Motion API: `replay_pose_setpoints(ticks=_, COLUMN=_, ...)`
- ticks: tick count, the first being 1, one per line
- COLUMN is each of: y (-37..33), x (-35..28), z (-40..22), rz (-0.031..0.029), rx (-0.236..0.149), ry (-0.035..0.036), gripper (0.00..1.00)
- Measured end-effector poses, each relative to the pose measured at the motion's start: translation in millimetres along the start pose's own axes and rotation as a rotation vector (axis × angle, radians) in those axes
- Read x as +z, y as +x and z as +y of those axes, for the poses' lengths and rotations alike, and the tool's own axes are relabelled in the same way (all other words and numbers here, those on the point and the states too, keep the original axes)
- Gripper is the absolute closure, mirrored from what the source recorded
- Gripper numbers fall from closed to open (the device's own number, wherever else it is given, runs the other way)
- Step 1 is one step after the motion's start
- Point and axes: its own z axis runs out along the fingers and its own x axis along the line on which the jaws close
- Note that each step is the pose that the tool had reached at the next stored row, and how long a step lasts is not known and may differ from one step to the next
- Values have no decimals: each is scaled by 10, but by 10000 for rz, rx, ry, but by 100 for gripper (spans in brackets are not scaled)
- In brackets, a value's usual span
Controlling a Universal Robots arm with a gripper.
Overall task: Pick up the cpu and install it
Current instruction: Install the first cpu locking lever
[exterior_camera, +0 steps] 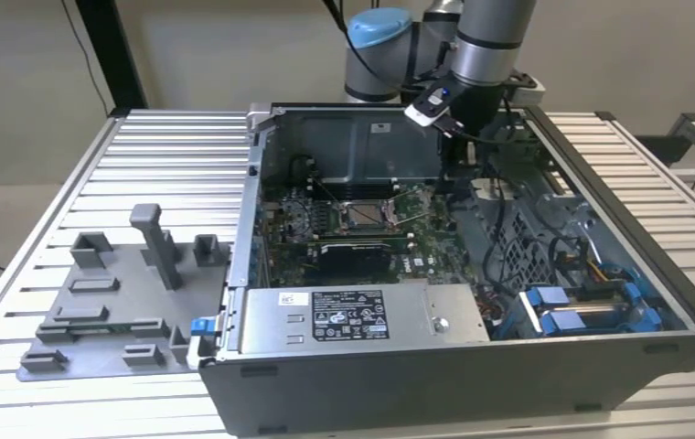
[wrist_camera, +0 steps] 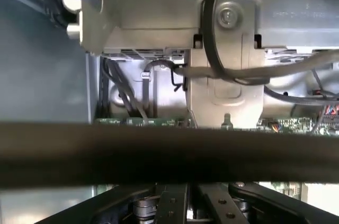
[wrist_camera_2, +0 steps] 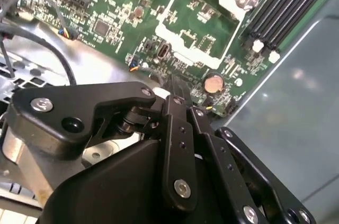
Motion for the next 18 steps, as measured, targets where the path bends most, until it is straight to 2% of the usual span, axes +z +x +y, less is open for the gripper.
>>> replay_pose_setpoints(ticks=4, y=3, x=12, z=-1, rz=18, rx=-10, ry=41, gripper=100)
replay_pose_setpoints(ticks=6, y=4, x=24, z=-1, rz=72, rx=-35, ry=42, gripper=100)
replay_pose_setpoints(ticks=10, y=23, x=47, z=0, rz=219, rx=-81, ry=45, gripper=100)
replay_pose_setpoints(ticks=18, y=28, x=173, z=1, rz=238, rx=-212, ry=44, gripper=100)
